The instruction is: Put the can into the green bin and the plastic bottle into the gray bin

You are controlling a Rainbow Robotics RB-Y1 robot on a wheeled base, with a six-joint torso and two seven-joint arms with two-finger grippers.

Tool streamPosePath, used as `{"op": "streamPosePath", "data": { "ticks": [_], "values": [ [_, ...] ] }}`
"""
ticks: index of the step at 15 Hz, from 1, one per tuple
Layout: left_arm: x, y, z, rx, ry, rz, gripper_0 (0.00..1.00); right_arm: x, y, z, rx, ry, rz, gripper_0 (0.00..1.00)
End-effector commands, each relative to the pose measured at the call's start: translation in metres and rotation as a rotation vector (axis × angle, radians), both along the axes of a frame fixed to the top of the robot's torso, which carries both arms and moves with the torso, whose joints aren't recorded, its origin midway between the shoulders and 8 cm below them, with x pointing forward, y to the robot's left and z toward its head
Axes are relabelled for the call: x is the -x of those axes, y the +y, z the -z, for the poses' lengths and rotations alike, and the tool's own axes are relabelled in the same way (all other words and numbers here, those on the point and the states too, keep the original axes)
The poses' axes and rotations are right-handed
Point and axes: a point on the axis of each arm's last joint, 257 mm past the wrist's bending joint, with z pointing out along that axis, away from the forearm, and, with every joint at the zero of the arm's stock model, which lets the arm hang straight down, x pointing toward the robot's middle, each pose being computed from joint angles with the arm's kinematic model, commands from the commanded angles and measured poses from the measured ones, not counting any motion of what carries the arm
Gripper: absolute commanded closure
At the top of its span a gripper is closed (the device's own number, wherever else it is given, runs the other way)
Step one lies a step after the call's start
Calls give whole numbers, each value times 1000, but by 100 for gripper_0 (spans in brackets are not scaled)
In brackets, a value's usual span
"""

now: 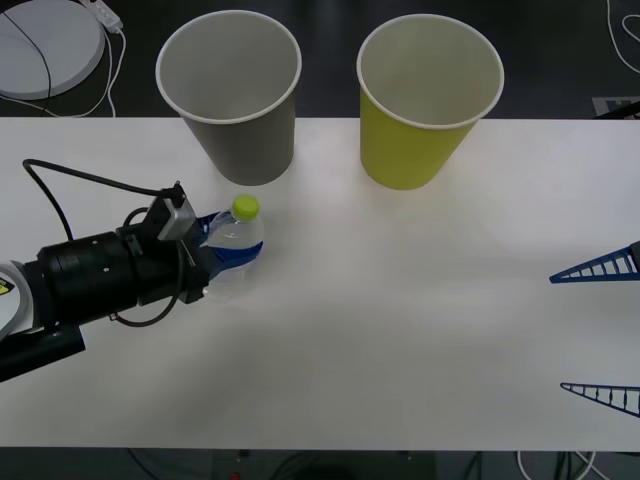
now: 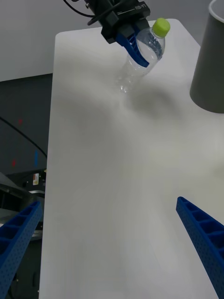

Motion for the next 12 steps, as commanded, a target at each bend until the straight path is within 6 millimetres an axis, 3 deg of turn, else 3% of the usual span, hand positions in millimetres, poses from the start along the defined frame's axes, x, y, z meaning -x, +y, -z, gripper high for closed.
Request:
{"op": "streamPosePath", "data": {
  "ticks": [1, 12],
  "values": [
    [-1, 22, -6, -2, 4, -37, 100, 0, 0, 0, 0, 0, 0, 0],
    [4, 114, -38, -30, 21, -194, 100, 0, 0, 0, 0, 0, 0, 0]
  ]
}}
